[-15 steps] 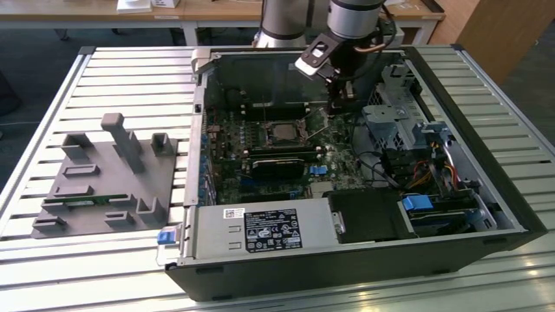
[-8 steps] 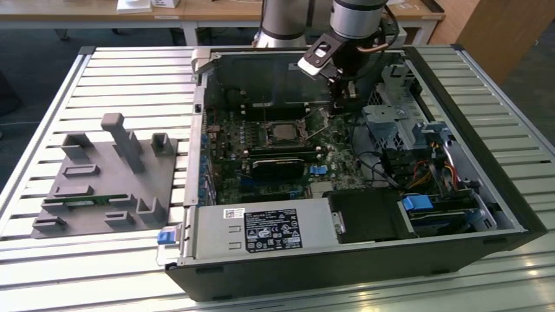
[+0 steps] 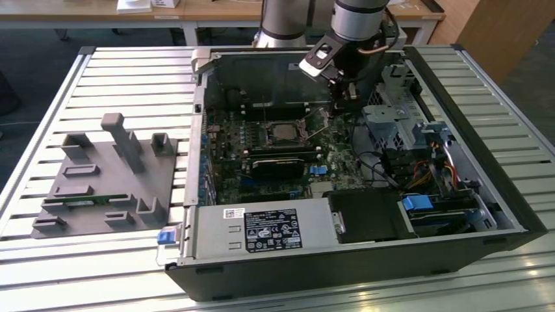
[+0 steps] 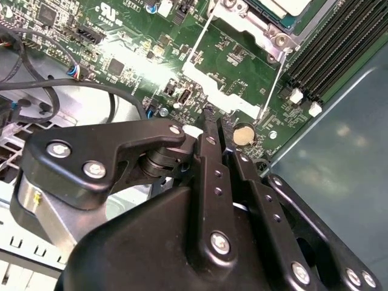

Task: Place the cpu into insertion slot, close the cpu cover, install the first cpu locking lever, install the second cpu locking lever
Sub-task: 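Close the cpu cover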

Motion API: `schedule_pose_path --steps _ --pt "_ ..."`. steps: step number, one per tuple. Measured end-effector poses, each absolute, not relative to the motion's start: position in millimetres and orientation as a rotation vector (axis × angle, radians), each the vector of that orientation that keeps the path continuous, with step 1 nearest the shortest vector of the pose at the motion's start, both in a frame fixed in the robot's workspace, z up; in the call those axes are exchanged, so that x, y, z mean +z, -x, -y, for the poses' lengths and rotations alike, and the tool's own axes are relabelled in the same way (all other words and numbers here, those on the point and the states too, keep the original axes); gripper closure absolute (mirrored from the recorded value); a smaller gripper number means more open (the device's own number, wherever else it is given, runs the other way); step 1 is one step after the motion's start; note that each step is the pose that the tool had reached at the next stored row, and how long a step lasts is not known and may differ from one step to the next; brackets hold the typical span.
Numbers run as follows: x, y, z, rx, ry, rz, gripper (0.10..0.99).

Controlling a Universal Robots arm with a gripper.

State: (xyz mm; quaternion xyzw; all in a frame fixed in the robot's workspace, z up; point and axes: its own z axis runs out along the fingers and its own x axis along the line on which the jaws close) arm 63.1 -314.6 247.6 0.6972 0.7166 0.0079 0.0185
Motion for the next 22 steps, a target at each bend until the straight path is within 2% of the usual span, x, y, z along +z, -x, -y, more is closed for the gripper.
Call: schedule_pose_path --steps 22 --pt "242.5 -68.0 314.1 0.017 -2.168 -2.229 0.91"
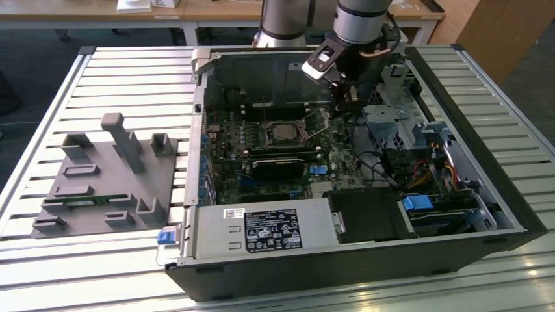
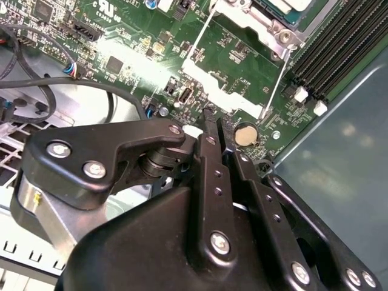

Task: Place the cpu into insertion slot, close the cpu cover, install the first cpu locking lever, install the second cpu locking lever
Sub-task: 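Close the cpu cover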

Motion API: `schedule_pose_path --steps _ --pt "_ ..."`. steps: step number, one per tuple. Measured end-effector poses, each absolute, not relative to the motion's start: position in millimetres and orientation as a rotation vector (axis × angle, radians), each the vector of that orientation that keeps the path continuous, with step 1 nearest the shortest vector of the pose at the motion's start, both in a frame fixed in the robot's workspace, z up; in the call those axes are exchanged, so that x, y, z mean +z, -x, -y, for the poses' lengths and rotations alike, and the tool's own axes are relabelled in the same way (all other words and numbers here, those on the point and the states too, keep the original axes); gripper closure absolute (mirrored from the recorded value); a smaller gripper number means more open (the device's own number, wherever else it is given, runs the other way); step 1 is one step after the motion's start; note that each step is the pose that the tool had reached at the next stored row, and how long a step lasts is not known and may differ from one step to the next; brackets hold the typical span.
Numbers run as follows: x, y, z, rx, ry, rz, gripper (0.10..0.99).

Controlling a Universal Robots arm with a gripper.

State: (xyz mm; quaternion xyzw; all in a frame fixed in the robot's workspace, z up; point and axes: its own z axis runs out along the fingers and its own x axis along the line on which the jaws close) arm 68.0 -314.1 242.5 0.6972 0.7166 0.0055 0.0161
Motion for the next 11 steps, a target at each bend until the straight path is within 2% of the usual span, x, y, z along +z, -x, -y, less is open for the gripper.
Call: schedule_pose_path --steps 11 --pt "241 -51 314 0.017 -2.168 -2.229 0.91"
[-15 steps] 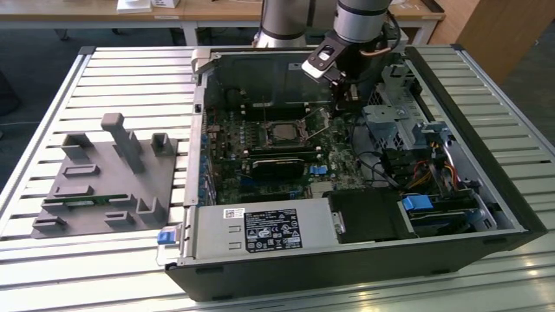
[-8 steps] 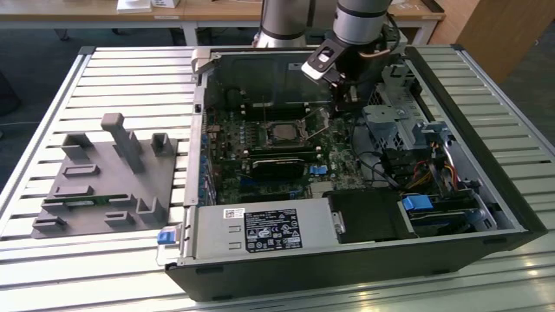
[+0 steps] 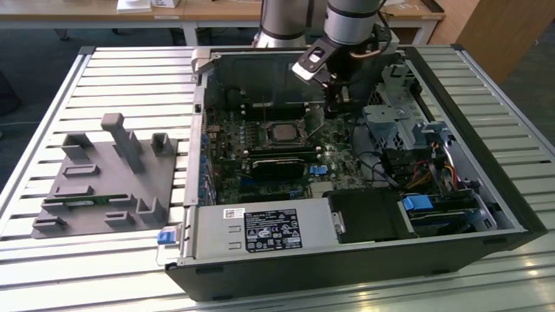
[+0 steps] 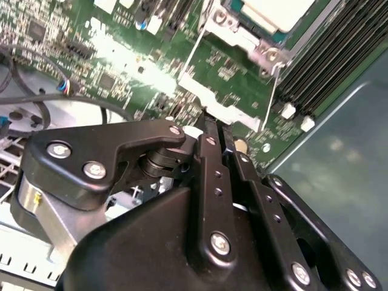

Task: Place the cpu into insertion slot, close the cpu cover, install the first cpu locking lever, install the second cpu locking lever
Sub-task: 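Close the cpu cover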

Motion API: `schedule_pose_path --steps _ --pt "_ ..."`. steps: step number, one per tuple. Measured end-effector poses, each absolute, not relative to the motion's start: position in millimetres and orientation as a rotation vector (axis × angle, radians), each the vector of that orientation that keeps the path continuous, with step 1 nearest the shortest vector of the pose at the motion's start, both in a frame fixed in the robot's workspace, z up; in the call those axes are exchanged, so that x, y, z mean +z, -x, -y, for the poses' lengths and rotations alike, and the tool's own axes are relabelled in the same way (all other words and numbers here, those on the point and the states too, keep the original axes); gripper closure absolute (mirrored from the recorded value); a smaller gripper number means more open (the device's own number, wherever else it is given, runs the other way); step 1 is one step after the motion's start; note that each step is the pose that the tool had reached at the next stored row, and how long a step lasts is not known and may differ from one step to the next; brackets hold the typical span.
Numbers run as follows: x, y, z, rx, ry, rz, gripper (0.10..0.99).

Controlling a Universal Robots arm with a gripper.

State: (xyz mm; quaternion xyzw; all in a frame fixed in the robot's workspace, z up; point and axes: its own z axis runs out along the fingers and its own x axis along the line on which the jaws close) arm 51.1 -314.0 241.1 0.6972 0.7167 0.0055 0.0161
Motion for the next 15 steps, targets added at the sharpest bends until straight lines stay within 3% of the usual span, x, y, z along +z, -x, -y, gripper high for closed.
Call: schedule_pose_path --steps 15 --pt "241 -21 314 0.017 -2.168 -2.229 0.91"
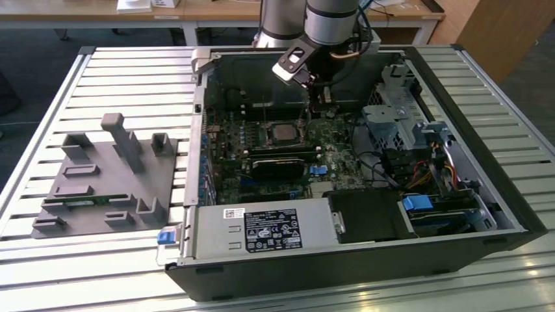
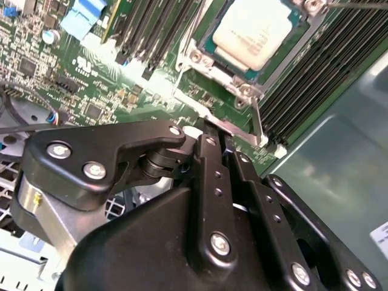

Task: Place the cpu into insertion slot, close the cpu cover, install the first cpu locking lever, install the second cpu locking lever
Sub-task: 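Close the cpu cover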

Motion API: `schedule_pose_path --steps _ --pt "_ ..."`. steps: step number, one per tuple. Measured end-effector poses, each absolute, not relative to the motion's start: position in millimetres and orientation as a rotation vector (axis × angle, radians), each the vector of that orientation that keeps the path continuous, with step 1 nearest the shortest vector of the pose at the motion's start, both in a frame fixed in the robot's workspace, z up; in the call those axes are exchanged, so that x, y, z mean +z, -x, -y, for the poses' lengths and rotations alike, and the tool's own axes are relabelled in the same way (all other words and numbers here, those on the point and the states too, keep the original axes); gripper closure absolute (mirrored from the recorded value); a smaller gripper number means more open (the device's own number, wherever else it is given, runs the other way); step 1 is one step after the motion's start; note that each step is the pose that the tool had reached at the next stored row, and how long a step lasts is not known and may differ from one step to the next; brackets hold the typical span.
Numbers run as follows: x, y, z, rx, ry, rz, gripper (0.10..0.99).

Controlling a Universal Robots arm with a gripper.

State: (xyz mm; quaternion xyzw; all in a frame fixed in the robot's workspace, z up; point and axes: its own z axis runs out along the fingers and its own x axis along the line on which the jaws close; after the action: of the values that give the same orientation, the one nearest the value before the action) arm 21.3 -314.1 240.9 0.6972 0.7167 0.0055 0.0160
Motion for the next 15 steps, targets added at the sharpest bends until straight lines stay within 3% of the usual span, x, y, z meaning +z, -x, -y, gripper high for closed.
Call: schedule_pose_path --steps 15 --pt "240 -7 314 0.017 -2.168 -2.229 0.91"
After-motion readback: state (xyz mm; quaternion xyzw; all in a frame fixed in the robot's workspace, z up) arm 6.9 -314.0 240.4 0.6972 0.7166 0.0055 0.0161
